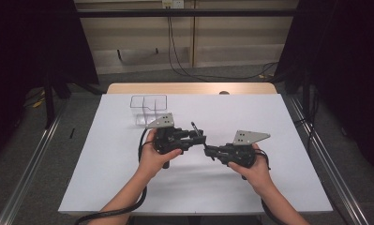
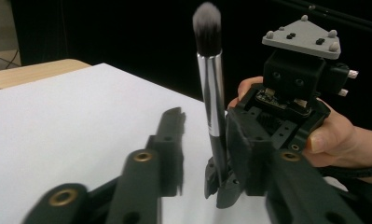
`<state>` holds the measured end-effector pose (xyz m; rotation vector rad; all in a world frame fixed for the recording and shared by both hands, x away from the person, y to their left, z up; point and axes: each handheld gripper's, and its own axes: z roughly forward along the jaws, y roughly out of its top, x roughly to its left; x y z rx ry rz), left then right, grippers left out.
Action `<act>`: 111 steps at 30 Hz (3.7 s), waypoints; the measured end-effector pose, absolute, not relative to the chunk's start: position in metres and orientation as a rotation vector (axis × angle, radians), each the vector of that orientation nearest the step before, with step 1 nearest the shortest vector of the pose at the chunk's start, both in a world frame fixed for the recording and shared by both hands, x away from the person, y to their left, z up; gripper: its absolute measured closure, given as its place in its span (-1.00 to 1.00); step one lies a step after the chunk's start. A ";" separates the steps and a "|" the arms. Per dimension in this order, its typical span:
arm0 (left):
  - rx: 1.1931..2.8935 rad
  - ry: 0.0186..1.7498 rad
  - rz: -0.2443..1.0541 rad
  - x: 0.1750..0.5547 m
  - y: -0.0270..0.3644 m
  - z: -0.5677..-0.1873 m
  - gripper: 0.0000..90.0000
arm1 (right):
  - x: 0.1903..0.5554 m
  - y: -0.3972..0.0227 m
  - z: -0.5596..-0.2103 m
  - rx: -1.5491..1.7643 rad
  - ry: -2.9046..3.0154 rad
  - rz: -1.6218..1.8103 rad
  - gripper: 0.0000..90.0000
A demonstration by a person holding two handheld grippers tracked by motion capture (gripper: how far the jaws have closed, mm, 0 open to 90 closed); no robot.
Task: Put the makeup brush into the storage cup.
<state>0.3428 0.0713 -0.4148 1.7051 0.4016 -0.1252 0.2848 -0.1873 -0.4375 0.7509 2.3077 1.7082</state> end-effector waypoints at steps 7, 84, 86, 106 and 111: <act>1.685 0.416 -0.144 0.341 0.071 -0.416 0.78 | 0.286 -0.186 -0.439 0.763 2.300 1.708 0.87; 1.655 0.399 -0.020 0.338 0.084 -0.409 0.86 | 0.281 -0.198 -0.443 0.843 2.240 1.728 -0.56; 1.658 0.400 -0.012 0.338 0.085 -0.409 0.85 | 0.281 -0.200 -0.443 0.851 2.240 1.721 -0.62; 1.666 0.407 0.019 0.339 0.091 -0.408 0.86 | 0.279 -0.224 -0.447 0.876 2.210 1.716 -0.93; 1.664 0.409 0.023 0.339 0.093 -0.407 0.86 | 0.277 -0.227 -0.448 0.878 2.211 1.679 -0.93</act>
